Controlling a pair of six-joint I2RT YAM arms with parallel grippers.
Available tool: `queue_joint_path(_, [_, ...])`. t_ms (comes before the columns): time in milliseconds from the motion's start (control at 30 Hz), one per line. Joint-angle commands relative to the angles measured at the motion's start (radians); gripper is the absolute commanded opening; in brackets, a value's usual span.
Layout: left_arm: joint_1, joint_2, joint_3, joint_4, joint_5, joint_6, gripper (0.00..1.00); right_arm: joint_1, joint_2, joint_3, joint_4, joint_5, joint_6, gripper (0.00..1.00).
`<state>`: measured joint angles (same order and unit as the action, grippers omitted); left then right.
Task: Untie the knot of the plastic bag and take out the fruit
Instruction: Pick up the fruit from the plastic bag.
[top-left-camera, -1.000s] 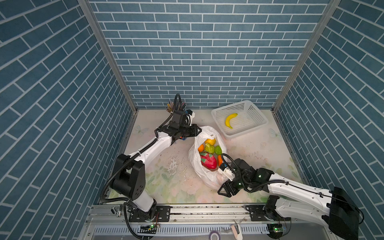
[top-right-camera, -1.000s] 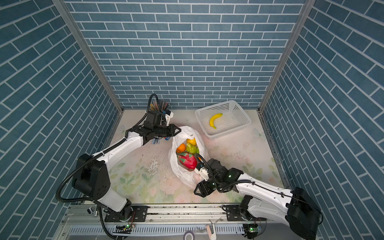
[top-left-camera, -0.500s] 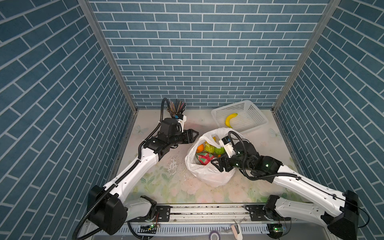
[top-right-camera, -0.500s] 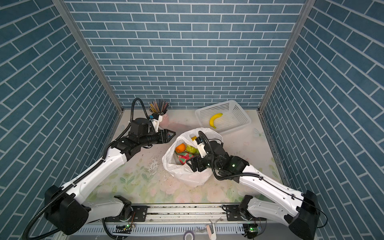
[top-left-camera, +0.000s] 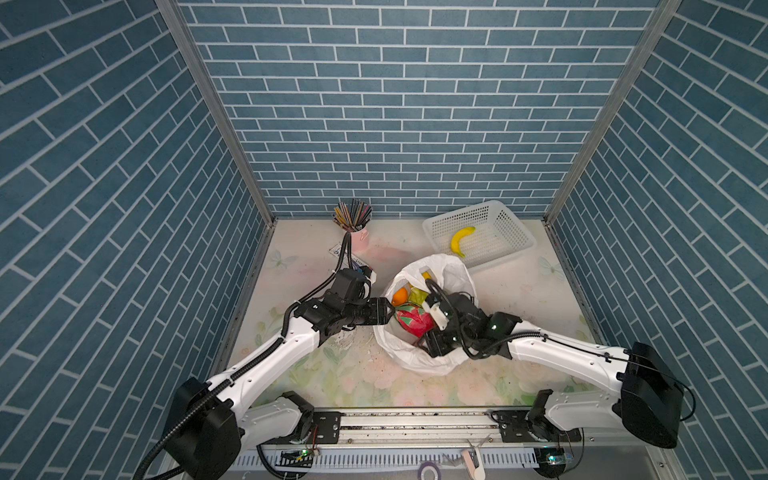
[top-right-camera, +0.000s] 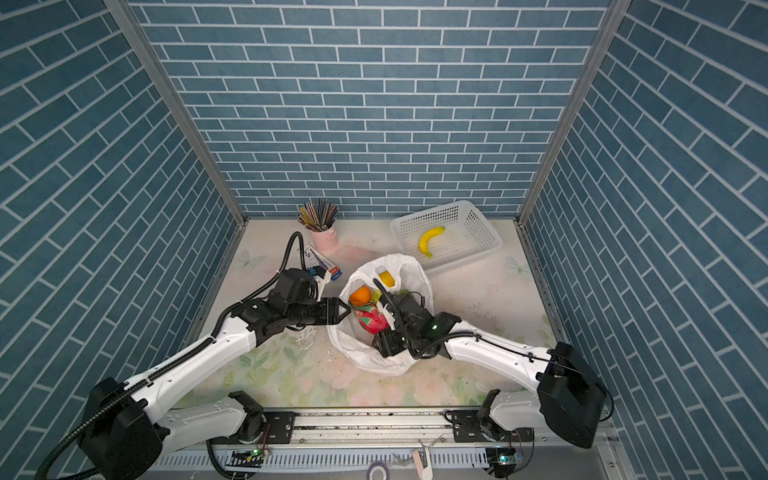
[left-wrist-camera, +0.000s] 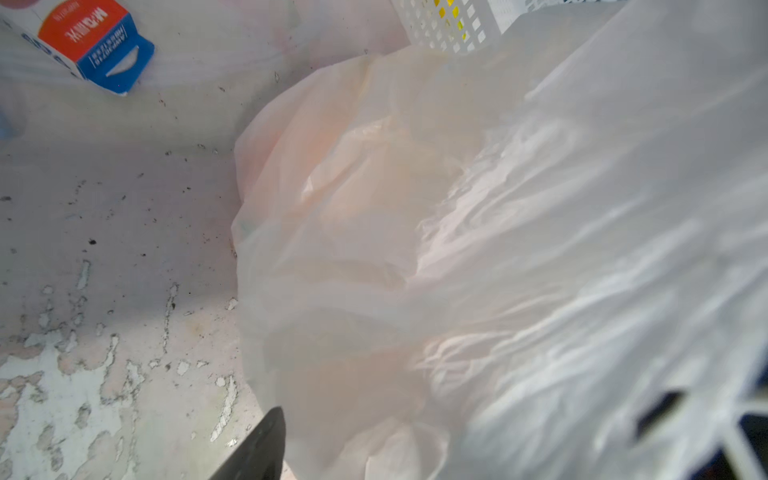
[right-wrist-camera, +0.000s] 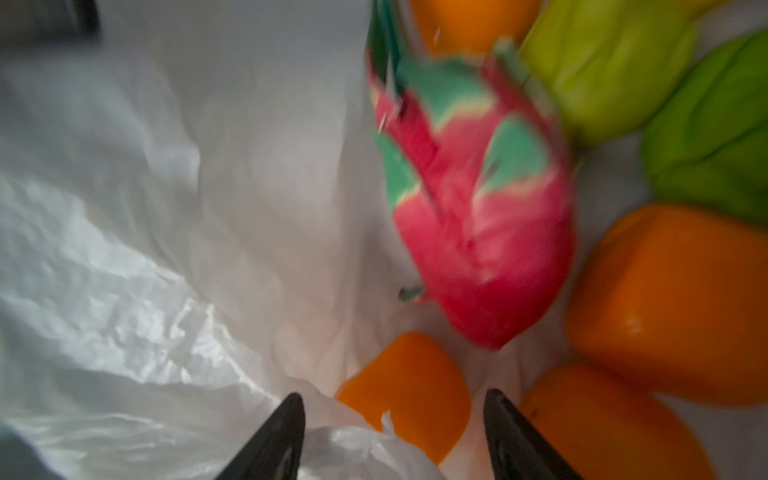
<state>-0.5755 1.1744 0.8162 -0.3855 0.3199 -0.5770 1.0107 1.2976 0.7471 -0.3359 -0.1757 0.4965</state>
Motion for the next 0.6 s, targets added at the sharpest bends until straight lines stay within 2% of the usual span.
queue_joint_path(0, [-0.014, 0.037, -0.032, 0.053, 0.001, -0.012, 0.69, 0.028, -0.018, -0.081, -0.031, -0.031, 0.054, 0.72])
queue_joint_path(100, [-0.029, 0.057, -0.077, 0.099, -0.011, -0.027, 0.65, 0.029, -0.036, -0.063, -0.035, 0.014, 0.039, 0.75])
queue_joint_path(233, [-0.045, 0.048, -0.121, 0.163, -0.008, -0.062, 0.64, 0.026, -0.037, 0.031, -0.086, 0.145, 0.013, 0.78])
queue_joint_path(433, [-0.048, 0.007, -0.104, 0.118, -0.053, -0.05, 0.62, 0.002, 0.013, 0.152, -0.07, 0.307, -0.013, 0.83])
queue_joint_path(500, [-0.047, 0.003, -0.104, 0.111, -0.053, -0.049, 0.62, -0.02, 0.038, 0.161, -0.044, 0.325, -0.025, 0.84])
queue_joint_path(567, [-0.047, -0.002, -0.111, 0.114, -0.049, -0.053, 0.62, -0.049, 0.066, 0.166, 0.005, 0.289, -0.058, 0.87])
